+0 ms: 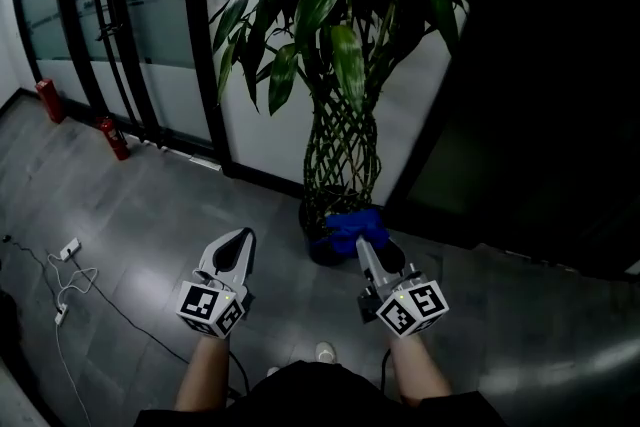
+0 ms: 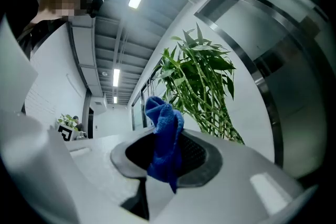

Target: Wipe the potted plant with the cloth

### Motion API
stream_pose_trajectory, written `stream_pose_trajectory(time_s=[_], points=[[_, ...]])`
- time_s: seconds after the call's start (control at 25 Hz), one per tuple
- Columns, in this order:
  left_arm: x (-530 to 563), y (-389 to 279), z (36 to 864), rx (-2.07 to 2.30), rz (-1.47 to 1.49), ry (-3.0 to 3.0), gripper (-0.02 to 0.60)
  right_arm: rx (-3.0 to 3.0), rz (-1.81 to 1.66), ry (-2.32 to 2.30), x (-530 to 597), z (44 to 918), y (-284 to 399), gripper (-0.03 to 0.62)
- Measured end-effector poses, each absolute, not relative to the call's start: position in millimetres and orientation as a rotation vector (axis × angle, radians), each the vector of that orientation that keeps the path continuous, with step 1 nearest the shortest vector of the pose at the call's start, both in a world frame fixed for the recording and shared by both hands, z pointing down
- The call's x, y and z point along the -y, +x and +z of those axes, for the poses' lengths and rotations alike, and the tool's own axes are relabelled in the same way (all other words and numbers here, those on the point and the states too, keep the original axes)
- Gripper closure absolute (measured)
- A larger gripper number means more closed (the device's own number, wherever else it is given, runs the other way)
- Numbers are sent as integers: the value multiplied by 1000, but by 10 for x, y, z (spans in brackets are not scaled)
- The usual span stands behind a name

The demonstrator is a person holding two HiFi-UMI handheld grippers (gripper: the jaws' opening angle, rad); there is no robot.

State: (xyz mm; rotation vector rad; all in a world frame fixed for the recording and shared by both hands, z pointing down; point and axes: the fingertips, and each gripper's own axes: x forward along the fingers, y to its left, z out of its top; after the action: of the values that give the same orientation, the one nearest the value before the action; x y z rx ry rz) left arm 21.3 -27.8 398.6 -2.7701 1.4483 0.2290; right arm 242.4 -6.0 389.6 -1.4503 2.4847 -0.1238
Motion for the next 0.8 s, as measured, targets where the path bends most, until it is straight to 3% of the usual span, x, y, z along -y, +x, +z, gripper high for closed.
stream_pose_trajectory(time_s=[0.8], points=[[78, 286, 4252, -1441, 158, -2838, 575, -2531, -182, -1499, -180, 4080, 2399, 490]])
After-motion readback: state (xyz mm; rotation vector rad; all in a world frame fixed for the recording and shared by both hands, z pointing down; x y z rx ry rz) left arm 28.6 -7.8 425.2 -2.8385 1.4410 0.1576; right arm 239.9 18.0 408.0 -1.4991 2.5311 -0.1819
